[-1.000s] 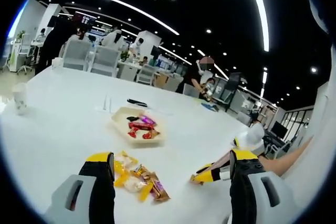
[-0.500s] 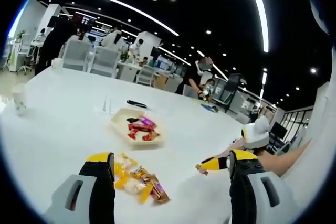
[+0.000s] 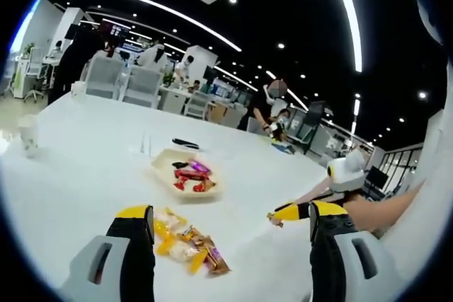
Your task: Place the target food into the container with the food tongs after gripping and lifting it, then release it inside without dropping or visibly crushing the food.
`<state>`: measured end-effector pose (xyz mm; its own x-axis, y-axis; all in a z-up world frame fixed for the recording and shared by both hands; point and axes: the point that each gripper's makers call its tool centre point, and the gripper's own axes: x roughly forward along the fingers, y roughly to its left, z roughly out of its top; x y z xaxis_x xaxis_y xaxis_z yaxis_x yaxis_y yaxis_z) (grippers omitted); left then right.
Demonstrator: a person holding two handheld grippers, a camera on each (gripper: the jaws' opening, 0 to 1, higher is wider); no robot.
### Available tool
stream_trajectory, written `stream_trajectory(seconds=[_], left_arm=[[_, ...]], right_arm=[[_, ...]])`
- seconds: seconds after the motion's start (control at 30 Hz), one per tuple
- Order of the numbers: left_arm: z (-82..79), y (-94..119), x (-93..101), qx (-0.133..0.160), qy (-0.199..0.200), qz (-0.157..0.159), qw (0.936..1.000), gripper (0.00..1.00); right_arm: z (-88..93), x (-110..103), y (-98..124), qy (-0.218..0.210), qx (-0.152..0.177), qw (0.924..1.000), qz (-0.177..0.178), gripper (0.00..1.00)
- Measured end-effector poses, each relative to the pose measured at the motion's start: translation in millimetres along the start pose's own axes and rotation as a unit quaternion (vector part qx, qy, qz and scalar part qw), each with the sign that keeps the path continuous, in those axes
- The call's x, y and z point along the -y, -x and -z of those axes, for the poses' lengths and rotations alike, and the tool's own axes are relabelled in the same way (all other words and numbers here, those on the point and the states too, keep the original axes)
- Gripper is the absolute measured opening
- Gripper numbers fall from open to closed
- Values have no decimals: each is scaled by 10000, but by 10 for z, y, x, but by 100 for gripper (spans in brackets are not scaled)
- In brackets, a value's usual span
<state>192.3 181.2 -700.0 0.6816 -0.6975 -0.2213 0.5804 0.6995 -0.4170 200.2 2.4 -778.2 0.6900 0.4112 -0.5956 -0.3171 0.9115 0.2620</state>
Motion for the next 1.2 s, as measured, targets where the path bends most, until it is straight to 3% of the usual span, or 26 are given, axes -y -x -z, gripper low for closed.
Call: stream_trajectory(seconds=[0.5, 0.7, 0.8, 0.87, 0.93, 1.03, 1.1, 1.17, 1.2], left_arm=[[22, 25, -2, -47, -28, 15, 10000, 92], [34, 21, 77, -229, -94, 64, 9997, 92], [-78, 30, 182, 78, -158, 122, 9998, 92], [-17, -8, 245, -2, -139, 86, 9999, 94], [39, -38, 301, -72, -150, -24, 9999, 96], [30, -78, 401, 108, -51, -147, 9998, 96], [49, -91, 426, 11, -76, -206, 9998, 96], [56, -59, 345, -169, -431, -456, 9979, 97], [-10, 0, 224, -202, -550, -739, 9955, 98]], right_arm=[[-156, 107, 31, -297, 153, 9994, -43, 18], [-265, 67, 78, -252, 175, 9994, -174, 18], [-339, 14, 92, -218, 243, 9990, -304, 18], [-353, -14, 86, -185, 248, 9987, -393, 18], [-381, -44, 79, -99, 260, 9982, -524, 18], [-444, -30, 92, -62, 303, 9973, -664, 18], [-479, 16, 101, -62, 304, 9968, -741, 18], [-490, 37, 105, -96, 242, 9962, -827, 18], [-548, 69, 123, -76, 333, 9951, -924, 18]])
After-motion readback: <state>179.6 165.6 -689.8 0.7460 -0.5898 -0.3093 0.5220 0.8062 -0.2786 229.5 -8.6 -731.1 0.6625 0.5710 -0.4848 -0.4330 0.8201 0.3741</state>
